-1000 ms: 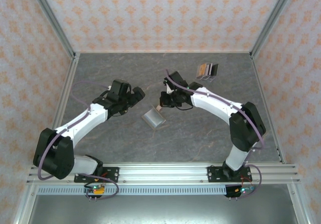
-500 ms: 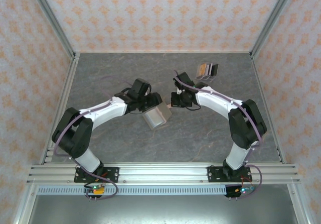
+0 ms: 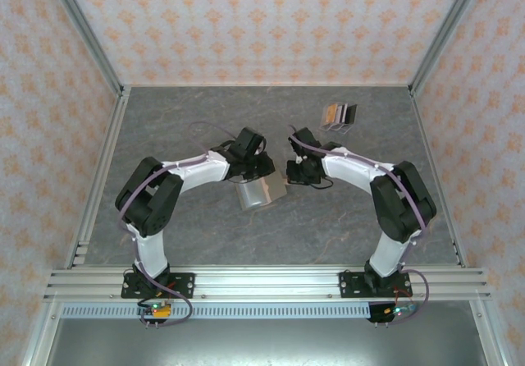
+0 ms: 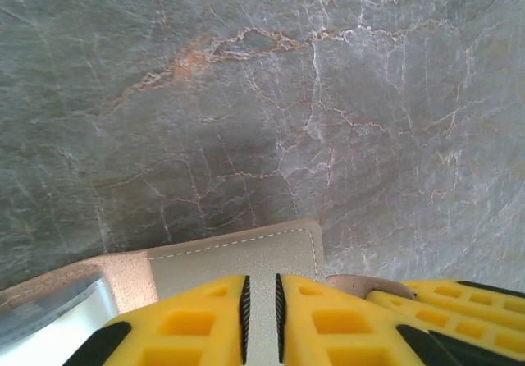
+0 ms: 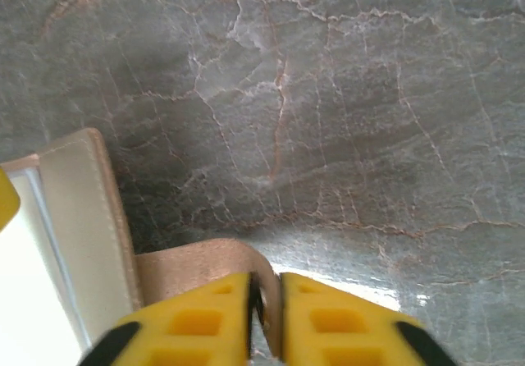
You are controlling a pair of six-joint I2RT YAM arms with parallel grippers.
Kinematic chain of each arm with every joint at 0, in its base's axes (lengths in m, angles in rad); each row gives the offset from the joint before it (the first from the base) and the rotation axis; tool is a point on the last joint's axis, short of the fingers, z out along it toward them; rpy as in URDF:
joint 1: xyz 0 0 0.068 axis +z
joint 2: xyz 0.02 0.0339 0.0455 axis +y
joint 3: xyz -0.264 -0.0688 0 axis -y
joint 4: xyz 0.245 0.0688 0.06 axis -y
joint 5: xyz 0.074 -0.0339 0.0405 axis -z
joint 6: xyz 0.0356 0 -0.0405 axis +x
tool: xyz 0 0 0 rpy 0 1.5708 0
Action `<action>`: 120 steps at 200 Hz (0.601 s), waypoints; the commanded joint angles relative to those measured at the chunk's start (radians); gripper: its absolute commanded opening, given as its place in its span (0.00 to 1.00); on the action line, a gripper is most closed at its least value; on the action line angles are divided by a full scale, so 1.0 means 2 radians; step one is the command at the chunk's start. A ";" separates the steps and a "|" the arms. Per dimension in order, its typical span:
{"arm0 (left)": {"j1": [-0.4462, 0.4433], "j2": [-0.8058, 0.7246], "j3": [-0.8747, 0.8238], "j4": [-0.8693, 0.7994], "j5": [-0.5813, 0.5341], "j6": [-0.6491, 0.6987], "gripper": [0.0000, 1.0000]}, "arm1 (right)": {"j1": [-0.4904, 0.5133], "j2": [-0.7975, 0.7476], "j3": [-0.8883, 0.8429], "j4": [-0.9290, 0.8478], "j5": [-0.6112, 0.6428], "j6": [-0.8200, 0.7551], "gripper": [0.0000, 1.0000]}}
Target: Take the credit cards out of the card holder
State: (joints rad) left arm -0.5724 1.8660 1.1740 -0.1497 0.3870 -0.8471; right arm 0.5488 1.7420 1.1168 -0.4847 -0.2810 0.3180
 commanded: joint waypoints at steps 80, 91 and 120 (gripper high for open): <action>-0.011 0.052 0.024 -0.021 0.009 0.012 0.02 | 0.000 -0.096 -0.032 0.038 -0.098 0.016 0.30; -0.011 0.054 0.024 -0.022 0.009 0.012 0.01 | 0.002 -0.092 -0.039 0.046 -0.110 0.022 0.27; -0.012 0.058 0.026 -0.028 0.002 0.007 0.00 | 0.006 -0.066 -0.045 0.050 -0.127 0.024 0.20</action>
State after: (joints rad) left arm -0.5873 1.9690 1.2003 -0.1612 0.4007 -0.8360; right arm 0.5507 1.5669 1.0370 -0.4164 -0.4652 0.3504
